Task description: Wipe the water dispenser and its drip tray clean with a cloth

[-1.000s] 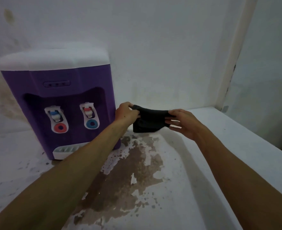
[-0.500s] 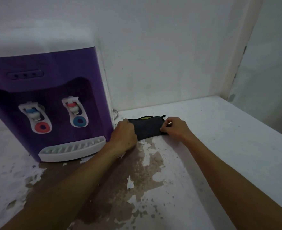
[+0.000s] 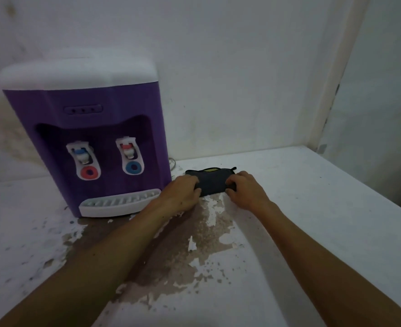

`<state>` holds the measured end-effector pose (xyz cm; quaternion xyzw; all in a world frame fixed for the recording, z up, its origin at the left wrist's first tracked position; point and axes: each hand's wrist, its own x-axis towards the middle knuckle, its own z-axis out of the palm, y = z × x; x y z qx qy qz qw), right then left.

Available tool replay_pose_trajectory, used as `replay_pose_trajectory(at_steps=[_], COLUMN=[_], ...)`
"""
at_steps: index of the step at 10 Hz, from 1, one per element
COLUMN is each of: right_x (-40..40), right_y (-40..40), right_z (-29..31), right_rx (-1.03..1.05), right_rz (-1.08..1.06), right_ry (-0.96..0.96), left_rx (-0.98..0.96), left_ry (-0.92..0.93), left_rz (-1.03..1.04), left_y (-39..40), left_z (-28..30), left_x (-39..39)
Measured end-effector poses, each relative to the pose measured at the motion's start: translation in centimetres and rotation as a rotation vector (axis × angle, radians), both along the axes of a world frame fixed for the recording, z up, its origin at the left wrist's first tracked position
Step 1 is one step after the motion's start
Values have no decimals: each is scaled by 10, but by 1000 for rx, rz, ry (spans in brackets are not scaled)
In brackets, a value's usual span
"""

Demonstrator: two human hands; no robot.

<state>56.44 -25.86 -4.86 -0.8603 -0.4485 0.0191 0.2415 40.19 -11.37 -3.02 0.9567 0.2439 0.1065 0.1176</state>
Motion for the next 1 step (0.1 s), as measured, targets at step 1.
replay_pose_trajectory(at_steps=[1], right_x=[-23], right_y=[-4], right_z=[17], right_rx=[26], right_rz=[45], right_ry=[-58], left_rx=[4], left_ry=[-41], left_rz=[5], left_y=[-9], left_z=[18], left_x=[-23])
